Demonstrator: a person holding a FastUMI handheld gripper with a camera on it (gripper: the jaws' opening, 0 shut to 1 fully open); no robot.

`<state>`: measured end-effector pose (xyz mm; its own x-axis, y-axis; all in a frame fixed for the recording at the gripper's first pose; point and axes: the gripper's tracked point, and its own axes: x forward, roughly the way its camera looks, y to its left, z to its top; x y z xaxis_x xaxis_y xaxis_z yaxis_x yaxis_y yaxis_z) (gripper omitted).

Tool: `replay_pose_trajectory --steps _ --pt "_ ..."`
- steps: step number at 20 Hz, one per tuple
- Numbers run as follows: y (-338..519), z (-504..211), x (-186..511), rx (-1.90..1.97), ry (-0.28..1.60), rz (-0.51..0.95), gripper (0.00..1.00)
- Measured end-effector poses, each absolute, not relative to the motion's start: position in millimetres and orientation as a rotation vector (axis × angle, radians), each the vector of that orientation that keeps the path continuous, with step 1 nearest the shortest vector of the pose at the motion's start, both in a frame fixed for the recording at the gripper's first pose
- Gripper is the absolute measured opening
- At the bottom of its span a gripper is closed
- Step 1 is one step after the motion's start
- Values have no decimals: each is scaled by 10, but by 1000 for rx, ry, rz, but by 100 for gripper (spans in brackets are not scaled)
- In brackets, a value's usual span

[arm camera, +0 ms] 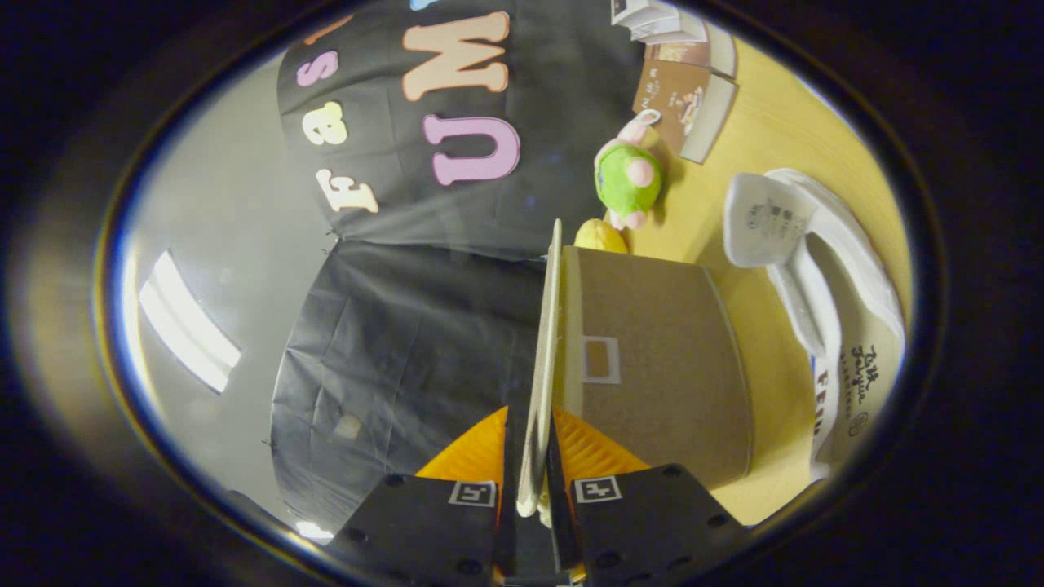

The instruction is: Open the storage box then place both shoes into the box .Put the left shoe in first, then the right shoe, with the right side of both shoes facing outward in a uniform manner.

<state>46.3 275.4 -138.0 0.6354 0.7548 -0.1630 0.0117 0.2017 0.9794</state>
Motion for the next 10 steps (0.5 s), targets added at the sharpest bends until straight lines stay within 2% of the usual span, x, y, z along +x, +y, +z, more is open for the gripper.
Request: replay_pose_trajectory --steps 10 --pt "3746 -492 385 1010 673 807 22"
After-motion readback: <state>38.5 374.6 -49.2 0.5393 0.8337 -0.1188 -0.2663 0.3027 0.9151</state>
